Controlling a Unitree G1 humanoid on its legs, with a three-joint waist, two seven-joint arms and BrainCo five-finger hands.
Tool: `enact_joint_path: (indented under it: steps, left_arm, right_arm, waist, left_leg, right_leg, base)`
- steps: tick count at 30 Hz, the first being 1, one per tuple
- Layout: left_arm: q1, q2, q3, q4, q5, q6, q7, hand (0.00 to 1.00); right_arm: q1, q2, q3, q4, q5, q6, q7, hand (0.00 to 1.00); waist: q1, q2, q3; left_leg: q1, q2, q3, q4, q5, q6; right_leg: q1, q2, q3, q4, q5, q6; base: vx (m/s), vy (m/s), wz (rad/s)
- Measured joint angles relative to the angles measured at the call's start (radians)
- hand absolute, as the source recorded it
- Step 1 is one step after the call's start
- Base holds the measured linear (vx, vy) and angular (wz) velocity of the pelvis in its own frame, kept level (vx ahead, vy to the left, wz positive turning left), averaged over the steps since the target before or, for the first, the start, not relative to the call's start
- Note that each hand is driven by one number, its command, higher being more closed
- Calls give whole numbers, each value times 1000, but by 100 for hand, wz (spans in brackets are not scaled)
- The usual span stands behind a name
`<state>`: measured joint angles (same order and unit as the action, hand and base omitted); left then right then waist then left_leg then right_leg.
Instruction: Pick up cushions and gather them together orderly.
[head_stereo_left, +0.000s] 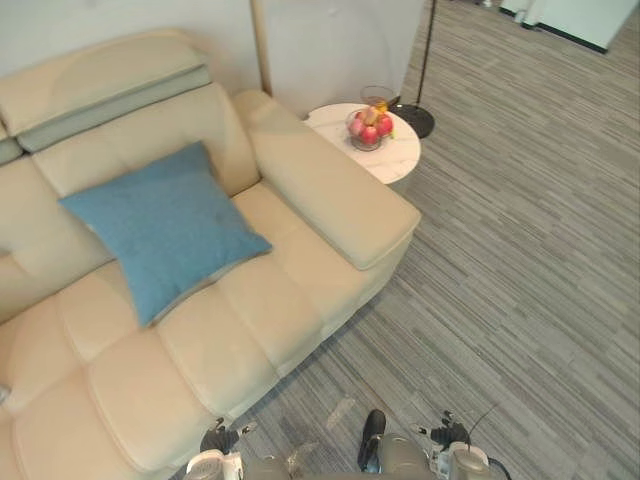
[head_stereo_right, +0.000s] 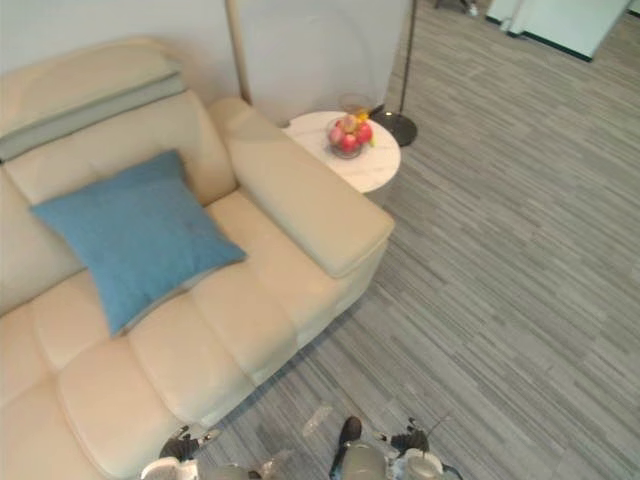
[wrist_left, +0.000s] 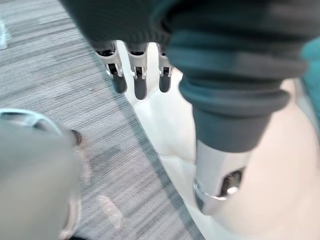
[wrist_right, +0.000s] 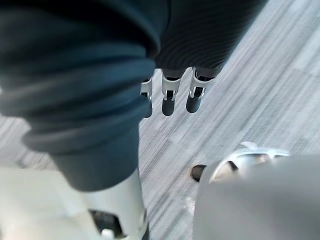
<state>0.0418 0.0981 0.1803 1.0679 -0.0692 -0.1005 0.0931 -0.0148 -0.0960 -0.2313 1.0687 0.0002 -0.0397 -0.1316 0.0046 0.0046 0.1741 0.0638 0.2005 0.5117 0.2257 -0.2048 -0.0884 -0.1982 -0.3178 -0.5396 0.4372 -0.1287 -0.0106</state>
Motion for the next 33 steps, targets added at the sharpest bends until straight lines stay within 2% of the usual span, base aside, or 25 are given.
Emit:
enact_joint_path:
  steps: [1, 2, 3, 4, 5, 6, 7, 8, 10, 11, 12, 13, 14, 15, 16, 17, 18, 19, 20, 21, 22, 26, 29, 32, 33]
  left_arm:
    - [20, 13, 11, 5, -1, 2, 2, 0]
    - [38, 21, 30, 6, -3, 5, 4, 0]
    - [48, 22, 37, 8, -3, 9, 8, 0]
    - [52, 15, 41, 18, -2, 13, 11, 0]
    - [41, -6, 47, 27, -11, 14, 12, 0]
    - [26, -23, 45, 25, -13, 9, 11, 0]
    - [21, -25, 45, 25, -13, 7, 11, 0]
    - [2, -33, 33, 21, -15, -3, 11, 0]
    - [-26, -43, 17, 2, -26, -3, 10, 0]
    - [-32, -42, 15, 1, -28, -5, 10, 0]
    - [-38, -41, -7, -15, -32, -5, 11, 0]
    - [-37, -38, -19, -21, -33, -5, 11, 0]
    - [-36, -33, -52, -36, -44, -15, 10, 0]
    - [-36, -33, -59, -39, -50, -20, 9, 0]
    - [-36, -38, -63, -46, -51, -23, 8, 0]
    - [-36, -43, -62, -57, -51, -23, 7, 0]
    - [-36, -43, -62, -57, -51, -23, 7, 0]
    - [-34, -42, -59, -55, -54, -22, 5, 0]
    - [-33, -42, -58, -55, -57, -23, 5, 0]
    - [-33, -42, -50, -54, -62, -22, 3, 0]
    - [-34, -40, -47, -54, -63, -22, -3, 0]
    - [-26, -56, -11, -53, -61, -12, -11, 0]
    - [-26, -56, -11, -52, -48, 0, -16, 0]
    - [-27, -56, -13, -51, -49, 2, -18, 0]
    - [-26, -51, -15, -53, -49, 2, -17, 0]
  right_arm:
    - [-44, 11, 4, 22, 0, 7, 4, 0]
    - [-62, 20, 19, 18, 0, 5, 5, 0]
    - [-79, 20, 36, 17, 0, 2, 7, 0]
    - [-95, 13, 55, 11, 0, -4, 8, 0]
    - [-104, -21, 81, 8, 0, -11, 8, 0]
    - [-103, -35, 84, 11, 0, -5, 8, 0]
    - [-98, -41, 85, 11, 1, -5, 7, 0]
    - [-86, -56, 94, 10, 1, -7, 6, 0]
    - [-78, -61, 101, 11, 8, -7, 0, 0]
    - [-76, -61, 103, 11, 11, -7, -1, 0]
    - [-75, -62, 109, 11, 22, -7, -6, 0]
    - [-71, -61, 108, 12, 22, -7, -7, 0]
    - [-54, -61, 106, 13, 23, -8, -7, 0]
    - [-51, -62, 103, 12, 23, -8, -7, 0]
    - [-52, -61, 84, 11, 23, -8, -8, 0]
    - [-54, -60, 77, 10, 36, -8, -12, 0]
    - [-54, -60, 77, 10, 41, -8, -13, 0]
    - [-55, -52, 77, 7, 41, -11, -19, 0]
    - [-52, -48, 77, 6, 41, -11, -21, 0]
    - [-46, -31, 76, 6, 42, -11, -24, 0]
    - [-32, -14, 76, 6, 42, -11, -23, 0]
    - [13, 40, 48, -36, 43, -12, -24, 0]
    - [16, 57, 47, -64, 44, -12, -24, 0]
    - [8, 60, 48, -72, 44, -13, -23, 0]
    - [4, 62, 48, -68, 44, -12, -23, 0]
  waist:
    - [22, -18, -1]
    - [33, -36, 0]
    - [42, -43, -1]
    - [44, -20, 6]
    - [29, 18, 20]
    - [17, 34, 25]
    - [9, 38, 25]
    - [-9, 30, 24]
    - [-7, 23, 41]
    - [-7, 24, 47]
    - [-3, 20, 68]
    - [-2, 20, 73]
    - [0, 8, 81]
    - [1, 7, 82]
    - [3, 11, 82]
    - [8, 21, 85]
    - [11, 25, 85]
    - [29, 24, 86]
    - [38, 22, 85]
    - [49, 14, 86]
    - [47, 7, 86]
    - [51, 4, 80]
    - [51, -3, 72]
    - [57, -1, 69]
    - [59, -12, 64]
  left_leg:
    - [4, 27, 63, 19, 3, -22]
    - [12, 41, 100, 42, 3, -31]
    - [26, 59, 127, 59, 1, -45]
    - [44, 97, 154, 64, 8, -57]
    - [68, 137, 166, 57, 34, -83]
    - [77, 158, 162, 66, 49, -93]
    - [75, 167, 160, 78, 56, -95]
    - [32, 198, 136, 186, 78, -72]
    - [-85, 267, 13, 455, 160, 85]
    - [-108, 263, -37, 500, 134, 78]
    - [-160, 195, -184, 587, 29, -11]
    - [-175, 154, -223, 594, -3, -34]
    - [-193, 80, -255, 545, -48, -38]
    - [-205, 53, -258, 512, -59, -37]
    - [-228, 1, -273, 421, -74, -34]
    - [-243, -59, -317, 270, -72, -28]
    - [-243, -75, -337, 226, -69, -24]
    - [-234, -129, -426, 115, -9, 5]
    - [-224, -141, -443, 101, 10, 10]
    - [-190, -158, -454, 69, 27, 39]
    - [-176, -165, -451, 74, 27, 46]
    - [-110, -176, -384, 64, 25, 48]
    - [-94, -178, -355, 43, 24, 49]
    - [-96, -154, -304, 33, -1, 83]
    - [-98, -145, -254, 28, -1, 83]
  right_leg:
    - [-17, -52, -63, 10, 3, -17]
    - [-31, -65, -85, -13, 42, -34]
    - [-47, -44, -91, -8, 46, 5]
    - [-47, 1, -101, -17, 49, 0]
    - [-49, 71, -87, -32, 28, -21]
    - [-50, 97, -74, -33, 17, -28]
    - [-53, 107, -72, -32, 7, -25]
    - [-75, 123, -44, -22, -49, -26]
    - [-56, 187, 31, -78, -47, -55]
    - [-41, 201, 43, -97, -42, -62]
    - [16, 235, 87, -161, -20, -74]
    - [45, 247, 105, -188, -9, -77]
    - [97, 267, 148, -239, 9, -79]
    - [107, 274, 168, -254, 14, -77]
    - [120, 290, 206, -278, 23, -73]
    - [128, 310, 257, -296, 33, -66]
    - [130, 316, 275, -300, 35, -63]
    - [133, 333, 350, -303, 42, -52]
    - [133, 336, 366, -303, 45, -47]
    - [145, 337, 399, -318, 55, -31]
    - [168, 334, 419, -353, 66, -14]
    - [218, 313, 451, -373, 78, 16]
    - [208, 310, 478, -370, 75, 20]
    - [138, 324, 492, -294, 41, 38]
    - [92, 296, 409, -219, -14, 49]
  base:
    - [40, -223, -121]
    - [60, -300, -161]
    - [92, -291, -164]
    - [146, -427, -176]
    - [152, -418, -147]
    - [127, -340, -90]
    - [122, -280, -53]
    - [182, -417, -79]
    - [166, -351, -103]
    - [168, -164, -115]
    - [172, -130, -103]
    - [234, -122, -130]
    - [172, -60, -87]
    - [206, -40, -104]
    - [178, 16, -117]
    - [169, 45, -118]
    - [193, 115, -149]
    - [128, 93, -112]
    - [181, 126, -125]
    - [181, 98, -70]
    - [277, 180, -67]
    - [141, 125, -37]
    - [48, 54, -29]
    - [-24, -14, -53]
    - [-56, -61, -76]
